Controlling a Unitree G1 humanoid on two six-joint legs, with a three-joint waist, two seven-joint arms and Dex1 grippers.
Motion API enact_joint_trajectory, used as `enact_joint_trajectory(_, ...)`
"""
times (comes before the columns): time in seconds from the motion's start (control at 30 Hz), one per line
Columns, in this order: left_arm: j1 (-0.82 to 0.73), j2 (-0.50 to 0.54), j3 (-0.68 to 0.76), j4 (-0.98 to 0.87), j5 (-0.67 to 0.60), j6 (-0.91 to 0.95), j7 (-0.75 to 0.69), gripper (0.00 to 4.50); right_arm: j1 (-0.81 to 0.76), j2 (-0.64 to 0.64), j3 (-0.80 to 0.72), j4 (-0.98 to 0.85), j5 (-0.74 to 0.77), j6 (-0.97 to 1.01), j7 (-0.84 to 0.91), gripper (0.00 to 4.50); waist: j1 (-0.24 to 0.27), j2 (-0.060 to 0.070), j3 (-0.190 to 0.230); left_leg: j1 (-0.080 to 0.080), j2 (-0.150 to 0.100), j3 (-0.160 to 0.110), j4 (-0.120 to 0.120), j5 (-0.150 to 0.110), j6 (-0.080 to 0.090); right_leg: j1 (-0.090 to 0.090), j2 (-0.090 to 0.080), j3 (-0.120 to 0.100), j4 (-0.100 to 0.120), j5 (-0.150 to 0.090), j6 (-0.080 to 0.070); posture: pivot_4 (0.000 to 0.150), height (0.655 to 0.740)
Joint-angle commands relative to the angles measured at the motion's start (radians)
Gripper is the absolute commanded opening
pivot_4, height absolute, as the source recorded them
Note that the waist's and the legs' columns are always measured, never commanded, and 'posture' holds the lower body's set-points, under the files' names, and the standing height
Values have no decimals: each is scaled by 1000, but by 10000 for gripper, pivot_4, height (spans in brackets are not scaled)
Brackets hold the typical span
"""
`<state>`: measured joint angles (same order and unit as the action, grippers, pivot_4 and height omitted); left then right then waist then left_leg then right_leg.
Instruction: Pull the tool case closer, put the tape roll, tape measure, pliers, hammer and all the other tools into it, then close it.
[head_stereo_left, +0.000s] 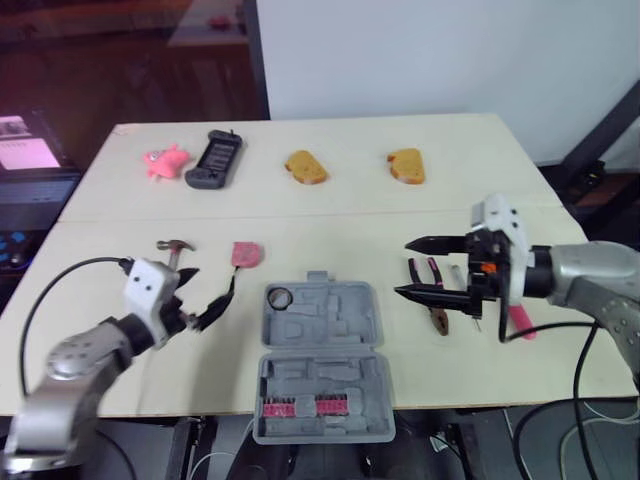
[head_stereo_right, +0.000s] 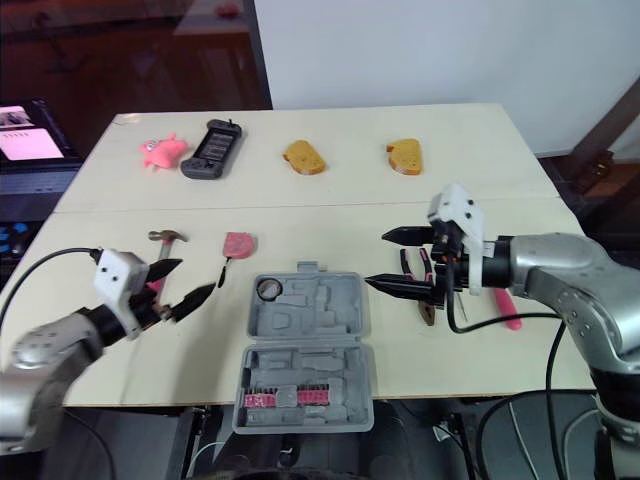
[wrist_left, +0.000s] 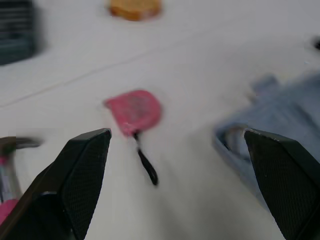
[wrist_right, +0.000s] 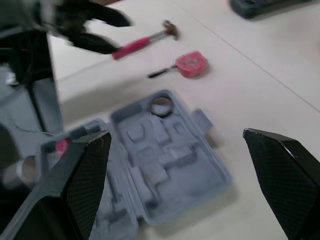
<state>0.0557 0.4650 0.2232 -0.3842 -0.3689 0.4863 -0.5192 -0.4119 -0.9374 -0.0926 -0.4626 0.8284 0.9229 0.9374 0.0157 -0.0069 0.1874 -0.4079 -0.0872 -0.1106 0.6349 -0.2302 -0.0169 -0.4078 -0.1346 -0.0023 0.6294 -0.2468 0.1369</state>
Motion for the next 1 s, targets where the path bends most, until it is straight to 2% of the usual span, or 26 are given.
enact_joint_trajectory(0.03, -51, -83, -74, 78, 146, -75, 173, 44524, -76, -4, 29, -22, 38, 53, 4, 45000, 5, -2, 0, -1, 0, -1, 1, 0, 0, 0, 0, -1, 0, 0, 0, 1500, 7400)
enact_joint_trajectory(0.13, -84, -150, -112, 161, 201, -123, 239, 44524, -122, -5, 41, -21, 43, 71, 8, 45000, 12, -3, 0, -1, -1, -1, 2, 0, 0, 0, 0, -1, 0, 0, 0, 1500, 7400)
enact_joint_trajectory(0.3, -144, -201, -145, 296, 258, -201, 288, 44524, -152, -3, 46, -26, 36, 81, 7, 45000, 23, -3, 0, -1, 0, 0, 2, 0, 0, -1, 0, -1, 0, 0, 0, 1500, 7400)
enact_joint_trajectory(0.87, -311, -306, -166, 655, 291, -339, 324, 44524, -121, -27, 18, -57, 26, 86, -10, 45000, 24, -3, 0, -2, -1, 0, 3, 0, 0, 0, 0, -1, 0, 1, 1, 1500, 7400)
enact_joint_trajectory(0.97, -309, -313, -160, 665, 290, -338, 338, 36178, -118, -32, 20, -60, 26, 86, -7, 45000, 24, -3, 0, -2, -1, 0, 3, 0, 0, 0, 0, -1, 0, 1, 1, 1500, 7400)
enact_joint_trajectory(1.0, -305, -313, -159, 661, 290, -337, 338, 31442, -117, -34, 20, -61, 26, 86, -7, 45000, 24, -3, 0, -2, -1, 0, 3, 0, 0, 0, 0, -1, 0, 1, 1, 1500, 7400)
